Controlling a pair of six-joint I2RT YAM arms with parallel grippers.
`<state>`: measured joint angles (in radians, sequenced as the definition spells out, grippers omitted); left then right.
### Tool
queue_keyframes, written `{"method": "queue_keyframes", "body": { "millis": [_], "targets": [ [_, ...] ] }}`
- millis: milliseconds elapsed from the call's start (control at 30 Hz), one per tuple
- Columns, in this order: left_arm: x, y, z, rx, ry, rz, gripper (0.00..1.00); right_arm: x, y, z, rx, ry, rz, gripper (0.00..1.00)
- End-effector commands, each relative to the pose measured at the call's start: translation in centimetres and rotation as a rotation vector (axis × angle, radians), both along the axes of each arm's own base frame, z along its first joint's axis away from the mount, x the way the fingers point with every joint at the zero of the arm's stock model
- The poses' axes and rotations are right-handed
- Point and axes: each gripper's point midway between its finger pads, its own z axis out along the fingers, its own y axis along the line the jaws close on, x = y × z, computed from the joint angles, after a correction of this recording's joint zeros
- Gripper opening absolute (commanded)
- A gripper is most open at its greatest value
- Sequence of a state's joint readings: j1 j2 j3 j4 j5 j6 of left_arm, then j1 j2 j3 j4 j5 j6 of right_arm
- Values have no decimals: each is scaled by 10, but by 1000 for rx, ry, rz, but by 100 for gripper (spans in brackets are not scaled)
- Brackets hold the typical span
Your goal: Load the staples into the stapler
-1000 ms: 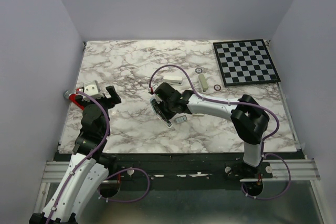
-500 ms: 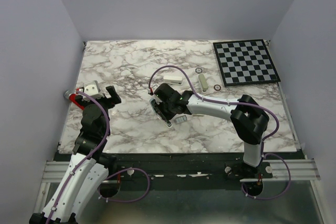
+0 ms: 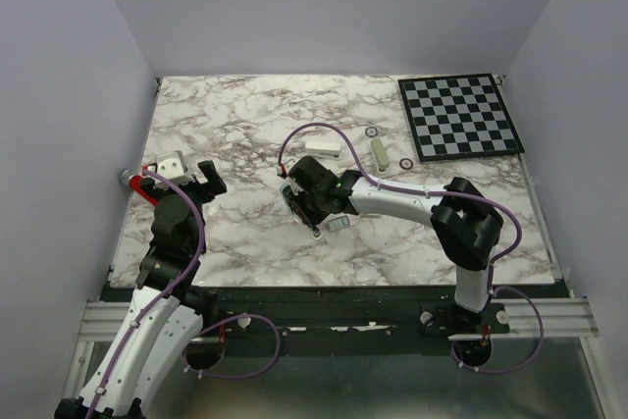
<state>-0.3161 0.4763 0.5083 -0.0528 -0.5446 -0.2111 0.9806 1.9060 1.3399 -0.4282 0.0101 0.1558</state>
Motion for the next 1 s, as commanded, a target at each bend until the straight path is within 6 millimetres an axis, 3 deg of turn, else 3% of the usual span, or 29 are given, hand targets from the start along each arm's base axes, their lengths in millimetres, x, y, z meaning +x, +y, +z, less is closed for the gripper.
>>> {"method": "queue_keyframes", "body": {
  "millis": [0,467,767,967],
  "targets": [
    [0,-4,-1,-2,-2,-24,99,-8,-12,-11,-49,14,-11,26],
    [-1,-4,0,-3,-5,-23,99,-4,-5,6,1,-11,-30,35],
    [-1,-4,0,-3,-7,-28,99,14,-3,26,33,-46,-111,46],
    [2,-15,-1,-8,-2,-82,99,7,-7,25,62,-39,-95,52]
  ]
}}
